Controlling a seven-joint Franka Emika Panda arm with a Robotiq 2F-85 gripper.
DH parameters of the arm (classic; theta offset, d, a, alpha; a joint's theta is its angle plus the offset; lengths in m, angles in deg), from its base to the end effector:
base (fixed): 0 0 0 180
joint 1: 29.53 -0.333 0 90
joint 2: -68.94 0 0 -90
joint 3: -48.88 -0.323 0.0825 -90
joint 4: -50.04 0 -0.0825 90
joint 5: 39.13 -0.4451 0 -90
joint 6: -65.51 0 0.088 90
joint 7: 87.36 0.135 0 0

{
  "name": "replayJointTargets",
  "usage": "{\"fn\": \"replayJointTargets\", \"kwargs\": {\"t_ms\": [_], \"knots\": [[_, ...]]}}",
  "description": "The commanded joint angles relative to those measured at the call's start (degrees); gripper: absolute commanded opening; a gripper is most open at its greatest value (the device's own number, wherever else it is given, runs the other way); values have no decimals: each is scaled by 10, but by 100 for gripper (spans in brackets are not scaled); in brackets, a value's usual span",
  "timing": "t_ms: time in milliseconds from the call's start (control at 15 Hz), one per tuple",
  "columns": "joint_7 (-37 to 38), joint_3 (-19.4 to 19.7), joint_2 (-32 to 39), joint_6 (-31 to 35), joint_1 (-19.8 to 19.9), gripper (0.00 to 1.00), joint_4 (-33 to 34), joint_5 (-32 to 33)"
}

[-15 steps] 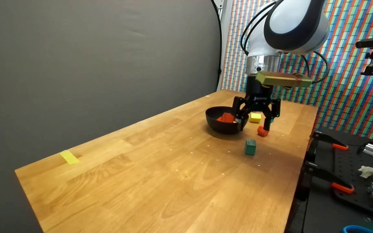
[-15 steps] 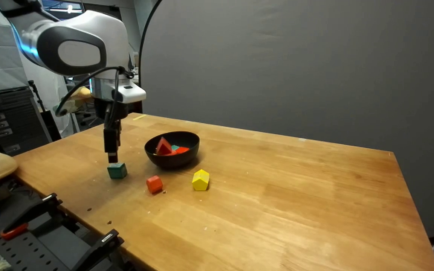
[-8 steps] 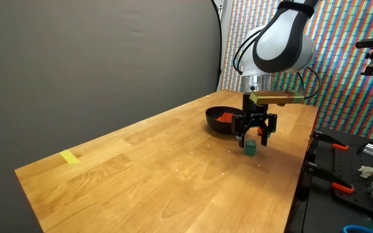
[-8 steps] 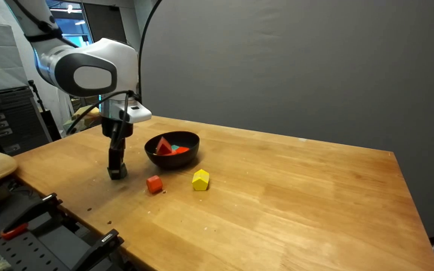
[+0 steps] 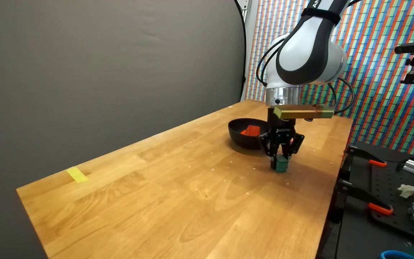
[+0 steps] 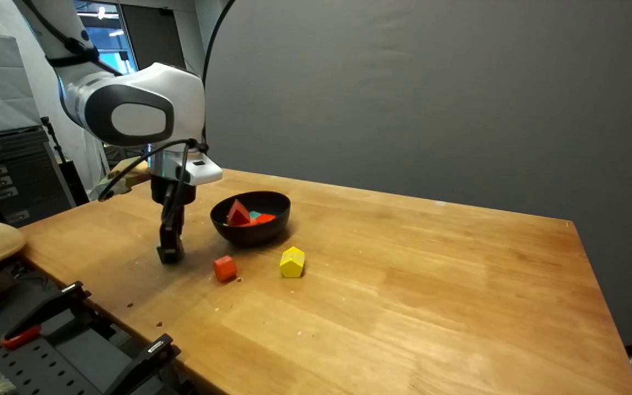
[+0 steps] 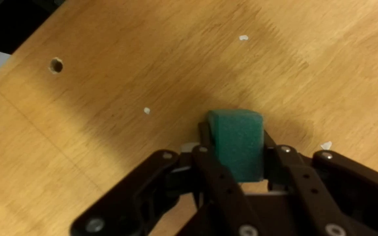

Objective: Put all the blocks in the bowl

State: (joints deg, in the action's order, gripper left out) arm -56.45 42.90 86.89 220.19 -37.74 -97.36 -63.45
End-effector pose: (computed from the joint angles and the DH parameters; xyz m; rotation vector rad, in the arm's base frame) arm 0.4179 0.1033 0.0562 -2.8471 1.0322 0.3655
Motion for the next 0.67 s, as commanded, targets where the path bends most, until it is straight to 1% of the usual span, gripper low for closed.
{"fn": "replayJointTargets", "kwargs": {"t_ms": [0, 133, 267, 333, 467, 533, 600], "knots": [[-7, 1, -37, 32, -1, 13, -16, -5], [12, 29, -91, 57, -25, 13, -44, 58], [55, 80, -151, 38, -47, 15, -61, 171], [67, 120, -166, 38, -71, 15, -59, 218], [90, 147, -160, 62, -59, 16, -29, 320], [104, 121, -155, 83, -17, 16, -15, 364], [104, 119, -137, 113, -5, 16, 2, 378]]}}
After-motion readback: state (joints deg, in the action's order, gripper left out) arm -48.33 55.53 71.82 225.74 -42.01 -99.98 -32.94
